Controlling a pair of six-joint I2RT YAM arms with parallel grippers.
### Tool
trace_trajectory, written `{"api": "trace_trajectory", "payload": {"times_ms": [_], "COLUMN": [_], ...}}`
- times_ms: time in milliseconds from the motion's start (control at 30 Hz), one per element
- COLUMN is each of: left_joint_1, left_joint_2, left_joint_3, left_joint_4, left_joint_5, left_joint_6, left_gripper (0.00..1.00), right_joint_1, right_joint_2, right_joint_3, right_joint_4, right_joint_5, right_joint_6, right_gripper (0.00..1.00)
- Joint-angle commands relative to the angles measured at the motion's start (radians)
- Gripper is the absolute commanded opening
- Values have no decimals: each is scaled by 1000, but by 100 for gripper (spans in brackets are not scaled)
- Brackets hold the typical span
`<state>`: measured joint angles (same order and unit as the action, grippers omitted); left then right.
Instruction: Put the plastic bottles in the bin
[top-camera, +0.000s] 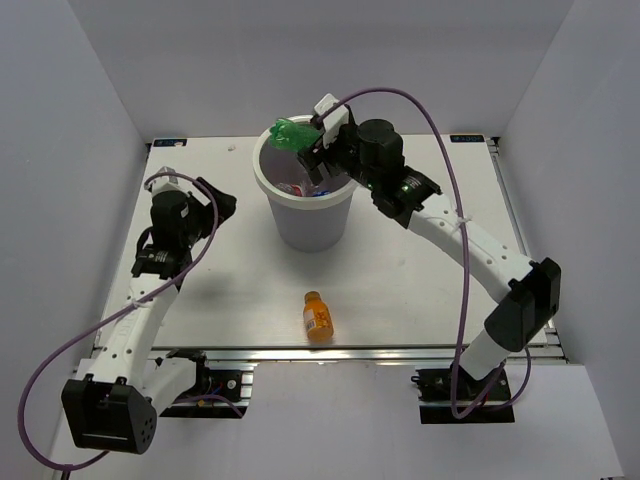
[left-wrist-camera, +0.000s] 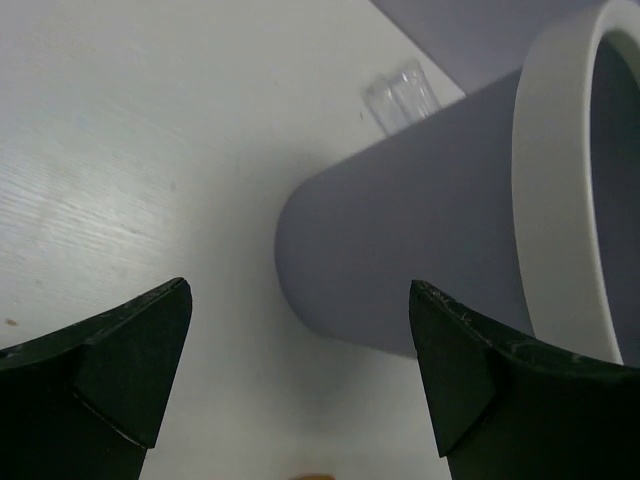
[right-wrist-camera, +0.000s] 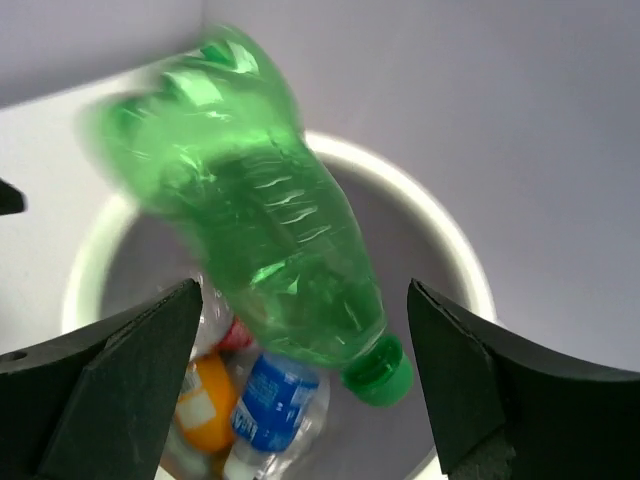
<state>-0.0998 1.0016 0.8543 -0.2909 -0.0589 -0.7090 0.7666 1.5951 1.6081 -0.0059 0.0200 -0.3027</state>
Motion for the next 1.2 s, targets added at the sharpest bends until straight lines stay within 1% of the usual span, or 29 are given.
{"api": "trace_trajectory", "payload": {"times_ms": [0, 67, 100, 133, 167, 200, 267, 300, 367, 400, 433, 467, 533, 567, 600, 667, 700, 800, 867, 967, 1000, 1067, 1100, 1133, 1167], "left_joint_1": [-3, -17, -44, -64, -87, -151, -243, -327, -391, -437, -458, -501, -549, -573, -634, -690, -736, -796, -820, -827, -827, -827, -827, -827, -828], "left_joint_2": [12, 28, 31, 37, 37, 35, 14, 11, 17, 25, 35, 58, 86, 100, 129, 166, 189, 284, 351, 423, 433, 434, 425, 411, 395], "left_joint_3": [-56, -87, -115, -129, -139, -146, -144, -143, -149, -155, -162, -175, -179, -187, -190, -195, -192, -163, -147, -139, -139, -143, -141, -132, -124], "left_joint_4": [18, 22, 25, 45, 52, 39, 10, -19, -33, -39, -53, -71, -92, -96, -90, -68, -42, -19, -21, -37, -57, -68, -74, -79, -82], "left_joint_5": [212, 269, 296, 376, 416, 436, 363, 335, 333, 332, 321, 303, 265, 228, 212, 206, 208, 191, 180, 168, 165, 151, 143, 133, 116], "left_joint_6": [-49, -56, -58, -46, -37, -29, -14, -12, -9, -18, -36, -41, -66, -75, -87, -115, -122, -132, -127, -133, -136, -145, -144, -144, -138], "left_gripper": [98, 98, 98, 98, 98, 98, 98, 98, 98, 98, 98, 98, 98, 98, 98, 98, 98, 98, 98, 98, 96, 86, 77, 62, 56], "right_joint_1": [-42, -75, -85, -101, -108, -119, -131, -148, -171, -182, -208, -234, -256, -265, -279, -291, -302, -322, -332, -346, -354, -360, -368, -369, -374], "right_joint_2": [-14, -35, -47, -75, -90, -128, -177, -231, -288, -317, -367, -420, -469, -492, -541, -587, -625, -676, -690, -704, -707, -708, -712, -710, -710], "right_joint_3": [33, 27, 6, -8, -23, -63, -117, -146, -235, -266, -321, -351, -417, -483, -519, -585, -643, -720, -743, -777, -784, -789, -790, -794, -794], "right_joint_4": [-58, -65, -59, -49, -39, -31, 1, 35, 63, 76, 78, 83, 101, 112, 121, 161, 170, 178, 164, 161, 161, 161, 162, 162, 162], "right_joint_5": [3, -24, -57, -63, -69, -65, -58, -40, -37, -25, -20, 24, 69, 93, 125, 152, 168, 193, 201, 225, 224, 219, 216, 213, 209], "right_joint_6": [94, 123, 128, 129, 126, 126, 134, 146, 178, 198, 218, 247, 270, 275, 287, 297, 322, 353, 369, 385, 389, 395, 395, 396, 396], "right_gripper": [89, 89, 89, 89, 89, 89, 89, 89, 89, 89, 89, 89, 89, 89, 89, 89, 89, 89, 89, 89, 89, 89, 89, 89, 89]}}
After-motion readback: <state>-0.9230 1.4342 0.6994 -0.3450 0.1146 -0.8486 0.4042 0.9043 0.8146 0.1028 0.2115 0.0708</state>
